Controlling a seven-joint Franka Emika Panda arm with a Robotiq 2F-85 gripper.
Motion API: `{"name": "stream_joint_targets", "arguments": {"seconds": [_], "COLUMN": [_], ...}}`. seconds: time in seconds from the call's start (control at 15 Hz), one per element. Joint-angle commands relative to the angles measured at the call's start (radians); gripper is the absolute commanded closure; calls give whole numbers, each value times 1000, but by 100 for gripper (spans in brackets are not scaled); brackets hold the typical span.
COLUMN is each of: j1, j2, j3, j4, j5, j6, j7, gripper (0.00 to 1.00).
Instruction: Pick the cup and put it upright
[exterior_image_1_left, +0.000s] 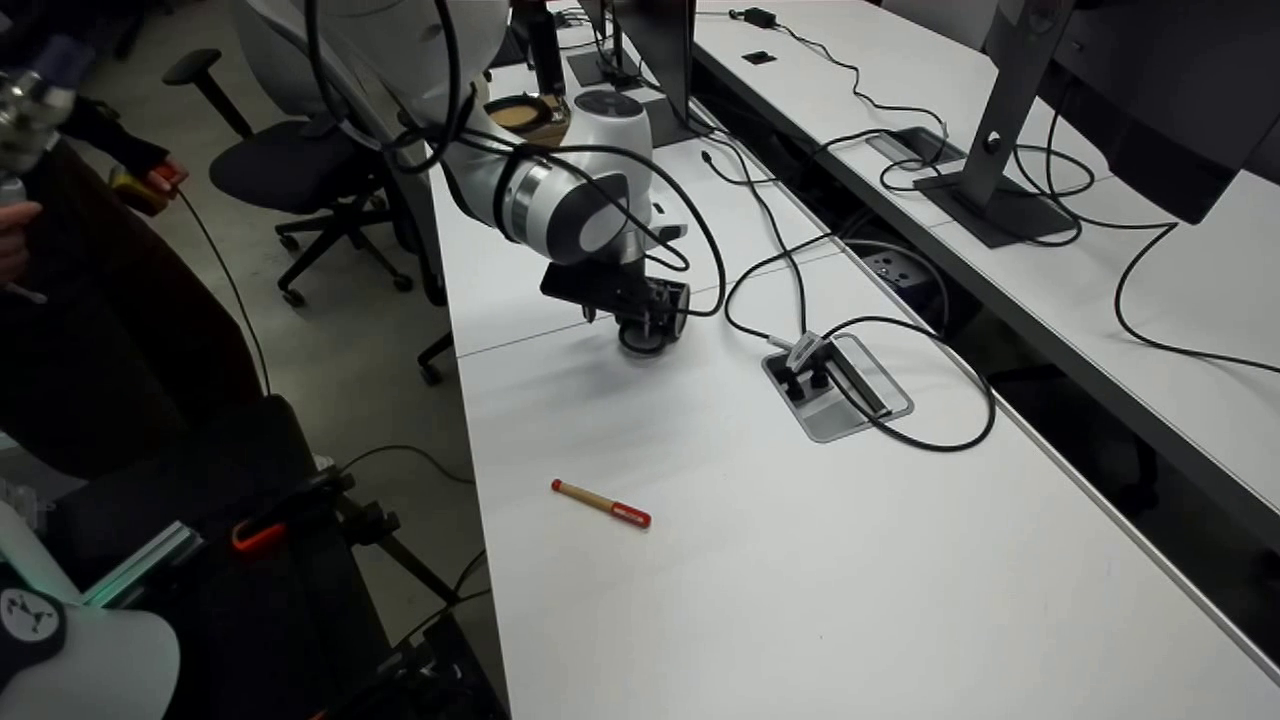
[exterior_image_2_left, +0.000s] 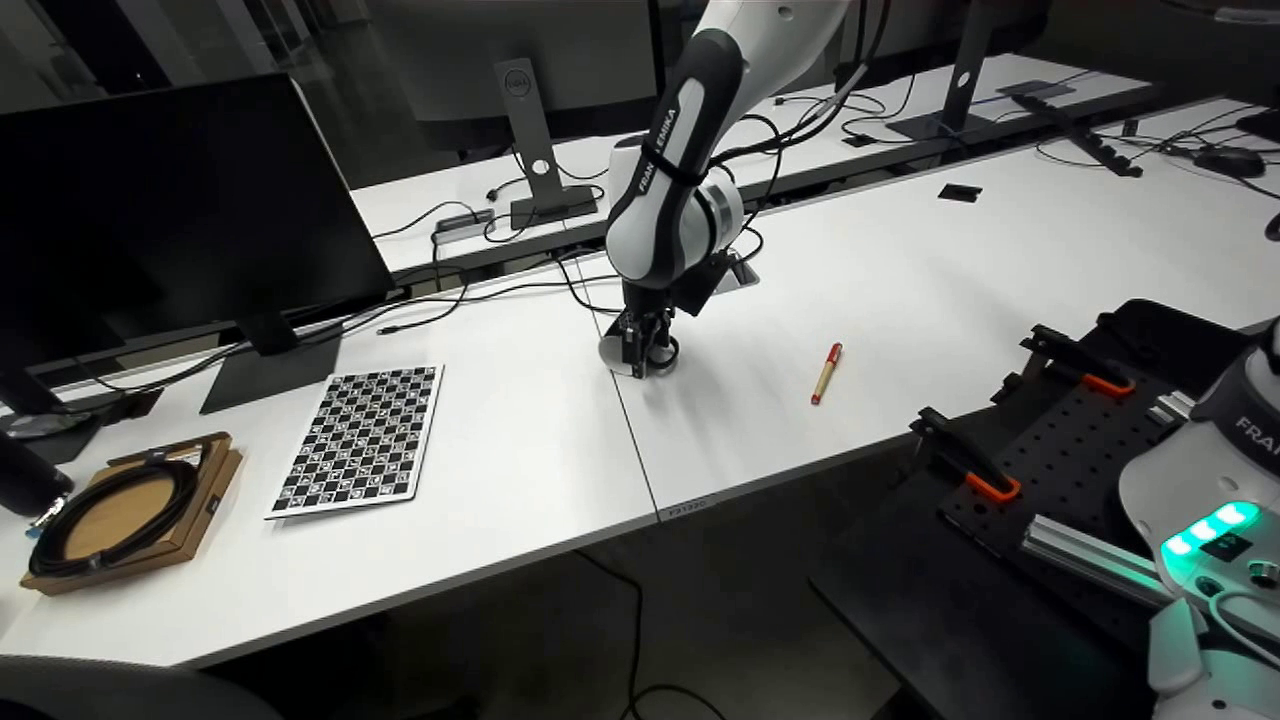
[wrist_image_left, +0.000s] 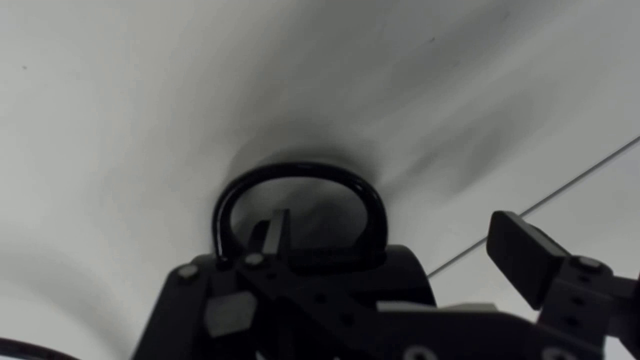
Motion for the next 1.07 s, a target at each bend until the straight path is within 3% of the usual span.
{"name": "stream_joint_targets", "arguments": {"seconds": [0.0, 0.47, 0.6, 0.73, 1.0], "j1": [11, 10, 10, 10, 9], "j2": [48, 84, 90, 97, 97], "j3": [-16, -22, -21, -21, -20], "j4": [73, 108, 113, 119, 126], "j5": [-35, -48, -50, -52, -56], "j6": [-27, -47, -53, -60, -69], "j7": [-12, -21, -23, -23, -24], "gripper": [0, 0, 12, 34, 62]}}
